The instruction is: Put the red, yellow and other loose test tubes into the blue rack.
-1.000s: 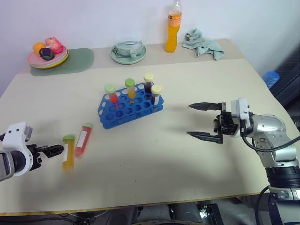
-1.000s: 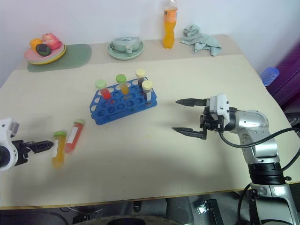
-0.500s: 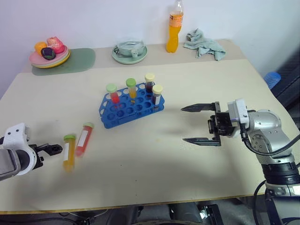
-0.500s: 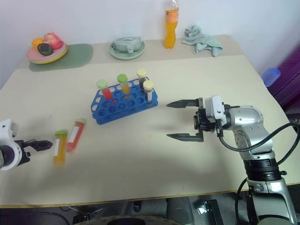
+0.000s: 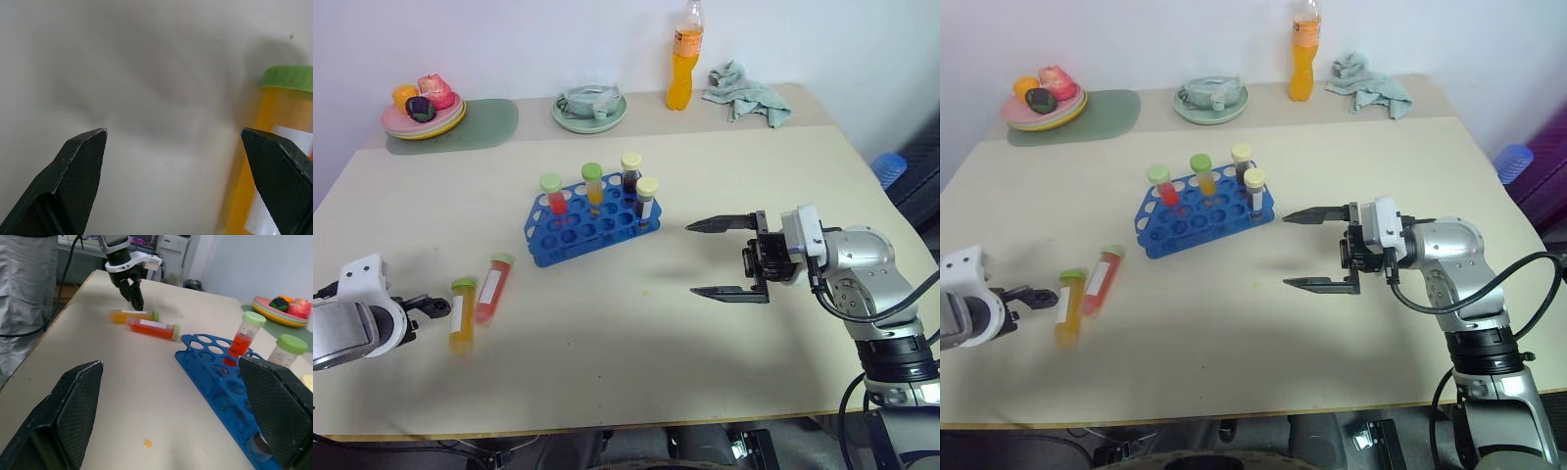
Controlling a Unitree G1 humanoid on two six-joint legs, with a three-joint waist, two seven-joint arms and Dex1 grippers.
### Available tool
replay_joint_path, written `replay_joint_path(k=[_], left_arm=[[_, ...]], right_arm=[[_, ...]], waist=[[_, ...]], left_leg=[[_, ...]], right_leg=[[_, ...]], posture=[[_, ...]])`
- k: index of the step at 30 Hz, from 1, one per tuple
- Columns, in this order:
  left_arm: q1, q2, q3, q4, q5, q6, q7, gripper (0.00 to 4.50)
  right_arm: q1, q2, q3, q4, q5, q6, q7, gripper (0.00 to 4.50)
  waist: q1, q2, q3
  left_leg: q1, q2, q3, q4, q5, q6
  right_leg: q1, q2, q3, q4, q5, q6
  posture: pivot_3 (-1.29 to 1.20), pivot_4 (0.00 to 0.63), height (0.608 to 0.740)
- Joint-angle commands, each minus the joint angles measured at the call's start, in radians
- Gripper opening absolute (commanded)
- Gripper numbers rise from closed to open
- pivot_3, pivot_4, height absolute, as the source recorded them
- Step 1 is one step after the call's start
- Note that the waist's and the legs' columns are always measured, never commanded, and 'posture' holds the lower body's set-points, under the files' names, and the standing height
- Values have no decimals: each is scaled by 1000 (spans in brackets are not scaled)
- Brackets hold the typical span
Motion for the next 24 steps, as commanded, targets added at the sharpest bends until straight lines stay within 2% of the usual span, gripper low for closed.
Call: replay_joint_path(k=[1, 11, 24], left_arm=[[-32, 8, -15, -2, -5, -7, 20, 4500], [-63, 14, -42, 24, -5, -11, 50, 4500], [-47, 53, 14, -70, -5, 33, -193, 4500]], right_arm=[[-14, 6, -4, -45, 7, 3, -14, 4474], [-13, 7, 1, -51, 6, 8, -35, 4474], [-20, 5, 2, -53, 6, 11, -41, 4474]], waist=[[0, 0, 0], [0, 0, 0], [-2, 0, 0]], left_leg=[[0, 0, 0, 0, 0, 0], [0, 0, 0, 0, 1, 1], [-1, 0, 1, 1, 1, 1]], right_leg=[[0, 0, 0, 0, 0, 0], [-1, 0, 0, 1, 1, 2], [-2, 0, 1, 1, 0, 0]], posture=[[0, 150, 740], [0, 150, 740], [0, 150, 740]])
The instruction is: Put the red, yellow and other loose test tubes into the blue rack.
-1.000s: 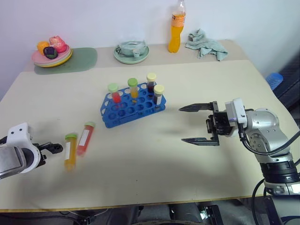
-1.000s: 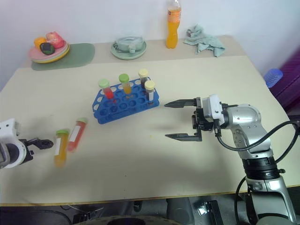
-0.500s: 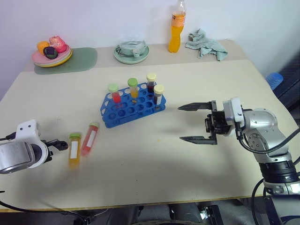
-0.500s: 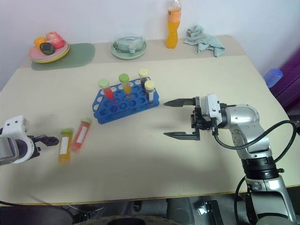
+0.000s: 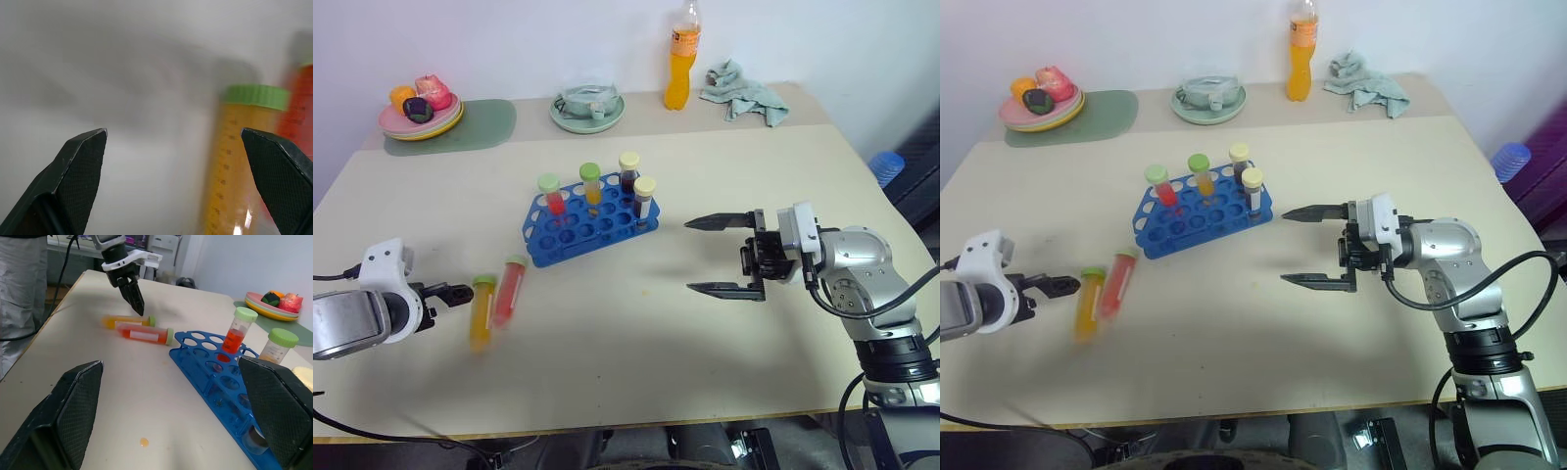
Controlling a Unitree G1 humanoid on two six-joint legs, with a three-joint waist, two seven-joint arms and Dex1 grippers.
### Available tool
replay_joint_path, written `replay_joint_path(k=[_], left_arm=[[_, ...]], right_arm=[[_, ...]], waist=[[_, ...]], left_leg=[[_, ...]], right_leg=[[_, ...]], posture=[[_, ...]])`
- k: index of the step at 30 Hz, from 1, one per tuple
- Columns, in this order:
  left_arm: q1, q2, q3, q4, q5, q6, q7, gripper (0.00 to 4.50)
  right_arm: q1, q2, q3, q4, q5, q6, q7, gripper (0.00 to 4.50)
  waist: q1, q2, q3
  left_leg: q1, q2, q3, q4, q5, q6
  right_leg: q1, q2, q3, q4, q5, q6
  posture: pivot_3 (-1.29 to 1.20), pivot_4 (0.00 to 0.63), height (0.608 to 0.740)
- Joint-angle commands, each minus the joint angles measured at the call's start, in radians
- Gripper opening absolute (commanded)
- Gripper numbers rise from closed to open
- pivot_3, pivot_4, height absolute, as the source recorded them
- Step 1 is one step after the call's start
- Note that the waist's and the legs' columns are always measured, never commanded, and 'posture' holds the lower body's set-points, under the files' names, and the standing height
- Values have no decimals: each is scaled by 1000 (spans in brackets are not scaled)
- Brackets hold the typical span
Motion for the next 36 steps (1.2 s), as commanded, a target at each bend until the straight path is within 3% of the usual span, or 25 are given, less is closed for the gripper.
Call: replay_joint_path(k=[1, 15, 31, 34, 36], left_arm=[[6, 29, 30, -13, 0, 0, -32, 4500], [-89, -7, -91, -19, 0, -24, -36, 4500], [-159, -71, -195, 46, 0, -39, 126, 4500], [-172, -86, -189, 61, 0, -36, 158, 3720], [-176, -83, -190, 66, 0, -26, 168, 2709]], right_arm=[[-20, 4, -7, -51, 8, -3, -5, 4474], [-2, -7, -23, -70, 8, 2, -19, 4474], [31, -18, -33, -97, 14, 5, -38, 4474], [35, -17, -32, -99, 15, 5, -39, 4500], [37, -16, -30, -98, 13, 4, -40, 4500]], waist=[[0, 0, 0], [0, 0, 0], [2, 1, -1], [3, 1, -1], [4, 1, -1]], left_leg=[[0, 0, 0, 0, 0, 0], [0, 0, 0, 0, 0, 0], [0, 0, 0, 1, 0, 0], [0, 0, 0, 2, 1, 0], [0, 0, 0, 2, 1, 0]], right_leg=[[0, 0, 0, 0, 0, 0], [0, 0, 0, 0, 0, 1], [0, 0, 0, 1, 2, 3], [0, 0, 0, 2, 2, 3], [0, 0, 0, 2, 2, 3]], posture=[[0, 150, 740], [0, 150, 740], [0, 150, 740], [0, 150, 740], [0, 150, 740]])
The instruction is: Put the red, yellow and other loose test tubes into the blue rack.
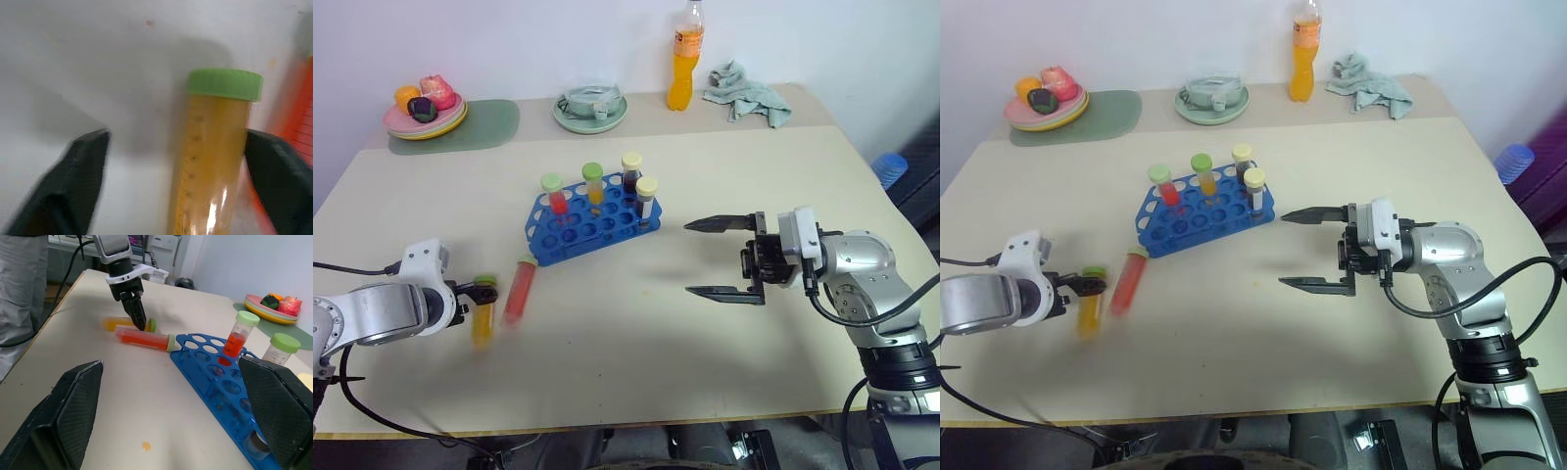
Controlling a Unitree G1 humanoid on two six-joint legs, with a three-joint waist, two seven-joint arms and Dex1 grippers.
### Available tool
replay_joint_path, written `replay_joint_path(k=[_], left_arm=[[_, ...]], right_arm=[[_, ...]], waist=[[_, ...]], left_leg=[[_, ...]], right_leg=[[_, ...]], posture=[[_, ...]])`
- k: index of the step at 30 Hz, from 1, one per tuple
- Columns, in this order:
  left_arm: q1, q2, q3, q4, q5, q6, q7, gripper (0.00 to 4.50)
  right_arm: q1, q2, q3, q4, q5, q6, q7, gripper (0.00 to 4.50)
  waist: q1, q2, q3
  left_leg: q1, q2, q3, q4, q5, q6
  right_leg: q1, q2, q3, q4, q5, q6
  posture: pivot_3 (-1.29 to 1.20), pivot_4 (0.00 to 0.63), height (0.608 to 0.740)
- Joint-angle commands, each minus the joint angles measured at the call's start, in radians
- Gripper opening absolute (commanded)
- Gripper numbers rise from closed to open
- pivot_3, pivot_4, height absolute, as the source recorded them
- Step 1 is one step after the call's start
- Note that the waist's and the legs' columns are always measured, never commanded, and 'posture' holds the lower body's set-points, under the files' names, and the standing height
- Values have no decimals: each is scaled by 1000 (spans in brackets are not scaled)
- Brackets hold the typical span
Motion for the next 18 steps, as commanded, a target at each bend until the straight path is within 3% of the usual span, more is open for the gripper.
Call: replay_joint_path(k=[1, 2, 4, 18], left_arm=[[-15, 1, 7, 13, 2, 6, 22, 2255], [-16, -2, 8, 16, 2, 9, 27, 1652], [-19, -5, 11, 28, 2, 15, 35, 858], [83, 11, 105, -40, 2, 28, -20, 804]], right_arm=[[1, -7, -25, -35, 13, -4, -4, 4500], [1, -6, -24, -36, 13, -3, -5, 4500], [1, -4, -23, -36, 14, -2, -6, 4500], [-12, 11, -11, -10, 7, -15, 4, 4500]], waist=[[1, 0, 0], [2, 0, 0], [2, 0, 0], [-6, 0, 0]], left_leg=[[0, 0, 0, 0, 0, 0], [0, 0, 0, 1, 0, 0], [0, 0, 0, 3, 0, 1], [0, 0, 0, 5, -2, 2]], right_leg=[[0, 0, 0, 0, 0, 0], [0, 0, 0, 0, 0, 0], [1, 0, 0, 0, 0, 0], [2, 0, 0, 0, 0, -1]], posture=[[0, 150, 740], [0, 150, 740], [0, 150, 740], [0, 150, 740]])
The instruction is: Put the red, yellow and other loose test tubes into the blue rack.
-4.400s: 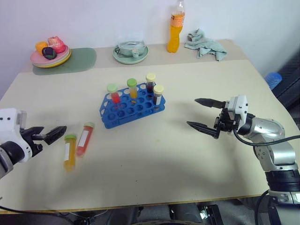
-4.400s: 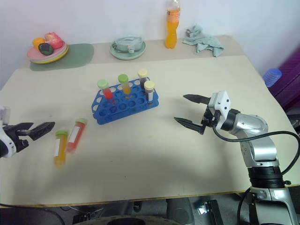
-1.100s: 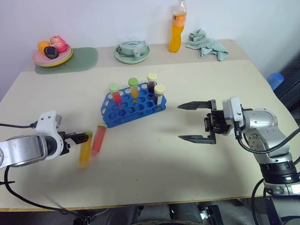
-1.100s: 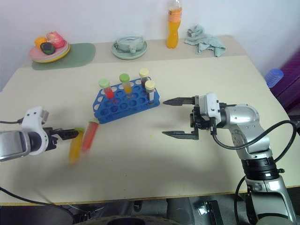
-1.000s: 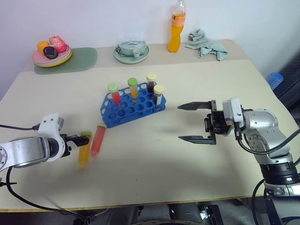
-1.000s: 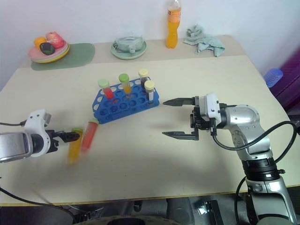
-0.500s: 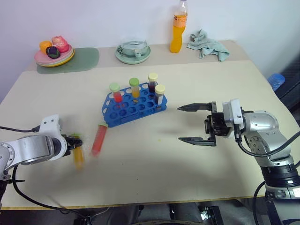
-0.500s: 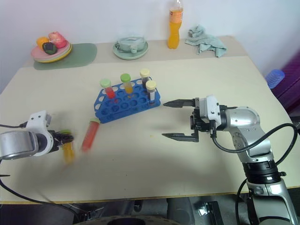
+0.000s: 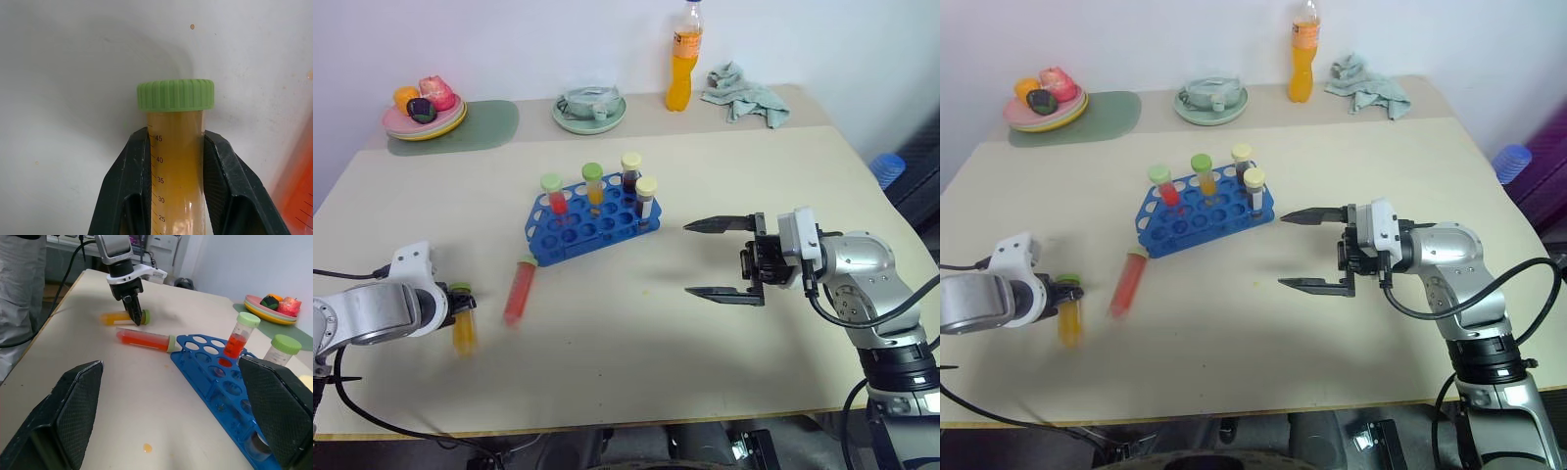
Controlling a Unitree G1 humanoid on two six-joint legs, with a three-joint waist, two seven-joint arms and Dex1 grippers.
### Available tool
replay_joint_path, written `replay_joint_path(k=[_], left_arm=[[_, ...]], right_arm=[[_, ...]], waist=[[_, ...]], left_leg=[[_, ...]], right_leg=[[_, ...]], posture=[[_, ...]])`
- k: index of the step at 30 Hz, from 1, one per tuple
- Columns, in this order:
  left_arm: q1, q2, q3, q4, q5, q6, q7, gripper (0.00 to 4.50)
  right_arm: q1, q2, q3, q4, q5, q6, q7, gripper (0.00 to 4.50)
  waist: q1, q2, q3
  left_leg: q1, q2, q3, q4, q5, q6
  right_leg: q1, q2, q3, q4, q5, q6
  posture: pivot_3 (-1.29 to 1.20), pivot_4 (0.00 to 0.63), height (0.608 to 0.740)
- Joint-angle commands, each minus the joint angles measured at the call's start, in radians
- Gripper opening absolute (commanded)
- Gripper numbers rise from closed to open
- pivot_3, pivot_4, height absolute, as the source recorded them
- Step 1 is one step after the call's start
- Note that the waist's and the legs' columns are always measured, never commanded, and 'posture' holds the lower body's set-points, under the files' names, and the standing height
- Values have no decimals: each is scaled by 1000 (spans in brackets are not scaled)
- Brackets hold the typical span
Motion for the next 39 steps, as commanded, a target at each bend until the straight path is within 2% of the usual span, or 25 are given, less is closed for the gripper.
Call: replay_joint_path(k=[1, 3, 5, 7, 8, 10, 16, 19, 23, 29, 39], left_arm=[[70, 27, 76, -93, 2, -5, -76, 804], [126, 44, 160, -193, 2, 7, -225, 804], [161, -19, 295, -345, 97, -10, -502, 804], [133, -197, 440, -476, 162, -160, -864, 804], [134, -238, 479, -541, 299, -261, -934, 804], [124, -289, 482, -577, 456, -359, -947, 804], [-103, -404, 233, -521, 733, -525, -1019, 804], [-172, -473, 102, -468, 887, -590, -1094, 804], [-244, -550, -12, -361, 1053, -661, -1149, 804], [-330, -608, -117, -189, 1231, -763, -1298, 804], [-387, -644, -249, -20, 1438, -907, -1534, 804]], right_arm=[[-14, 8, -12, -6, 7, -14, 4, 4500], [-15, 8, -13, 0, 6, -16, 7, 4500], [-4, 0, -22, -6, 14, 4, -3, 4500], [10, -7, -36, -21, 25, 28, -22, 4500], [16, -9, -45, -27, 28, 33, -31, 4500], [25, -11, -58, -35, 33, 41, -47, 4500], [68, -5, -126, -72, 66, 140, -179, 4500], [111, -22, -157, -105, 60, 185, -237, 4500], [180, -62, -196, -163, 47, 257, -303, 4500], [292, -116, -263, -224, 30, 324, -377, 4500], [445, -91, -341, -339, 56, 338, -417, 4500]], waist=[[-2, 0, 0], [1, 0, 0], [3, 0, 0], [7, 1, 0], [7, 0, 0], [4, -1, -1], [15, -1, -1], [28, -1, -1], [30, -1, -1], [30, -2, -1], [30, -2, 0]], left_leg=[[0, 0, 0, 0, 0, 0], [-1, 0, 0, 0, -1, 1], [-2, 0, 0, 1, -1, 1], [-3, 0, 1, 2, -1, 1], [-3, -1, 1, 3, -2, 1], [-3, 0, 2, 5, -3, 1], [-1, 0, 2, 7, -3, 1], [-1, 0, 3, 7, -5, 4], [-2, 0, 3, 6, -4, 7], [-3, 0, 3, 7, -4, 7], [-3, 0, 3, 7, -5, 9]], right_leg=[[0, 0, 0, 0, 0, 0], [-1, 0, 0, -1, 0, -1], [-1, 0, 0, -1, -1, -1], [0, 0, -1, -2, -1, -2], [1, -1, -1, -2, -1, -2], [3, -2, -3, -3, -1, -2], [6, -2, -5, -4, -1, -2], [7, -2, -4, -7, 0, 0], [6, -2, -4, -10, 3, 5], [8, -1, -4, -14, 4, 7], [9, -1, -4, -16, 6, 10]], posture=[[0, 150, 740], [0, 150, 740], [0, 150, 740], [0, 150, 740], [0, 150, 740], [0, 150, 740], [0, 150, 740], [0, 150, 740], [0, 150, 740], [0, 150, 740], [0, 150, 740]])
